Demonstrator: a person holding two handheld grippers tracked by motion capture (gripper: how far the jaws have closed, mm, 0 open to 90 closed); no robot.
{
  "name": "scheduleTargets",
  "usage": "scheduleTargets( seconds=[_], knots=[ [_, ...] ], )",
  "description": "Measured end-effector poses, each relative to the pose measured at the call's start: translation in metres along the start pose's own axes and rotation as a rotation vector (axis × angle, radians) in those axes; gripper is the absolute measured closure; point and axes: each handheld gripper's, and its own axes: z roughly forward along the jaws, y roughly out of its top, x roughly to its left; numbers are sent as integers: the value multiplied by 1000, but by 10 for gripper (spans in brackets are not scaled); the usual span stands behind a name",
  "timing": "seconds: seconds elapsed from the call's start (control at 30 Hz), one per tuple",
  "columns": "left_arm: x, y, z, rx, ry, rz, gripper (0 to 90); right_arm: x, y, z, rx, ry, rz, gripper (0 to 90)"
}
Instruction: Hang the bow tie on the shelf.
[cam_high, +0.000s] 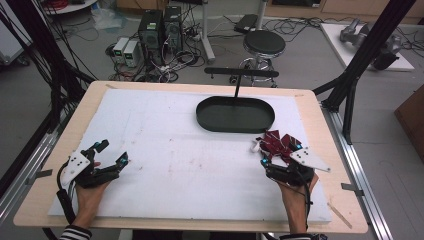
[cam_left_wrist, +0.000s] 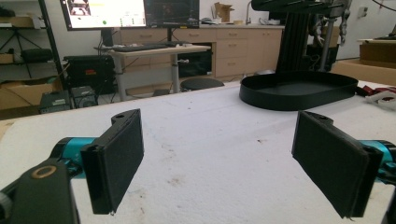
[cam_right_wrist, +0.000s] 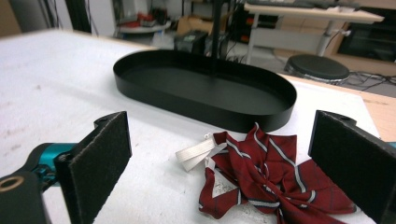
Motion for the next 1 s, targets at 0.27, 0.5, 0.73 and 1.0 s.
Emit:
scheduleTargets(
  seconds=[0.27,0.5,0.73,1.0],
  knots=[
    [0,0,0,-1,1,0,174,-1,19,18,122,43,-11,48],
    [0,0,0,2,1,3,175,-3,36,44,266,52,-1,60],
    [0,0,0,0,1,3,175,-1,41,68,395,64,18,93],
    [0,0,0,0,1,3,175,1,46,86,470,67,14,168]
  ],
)
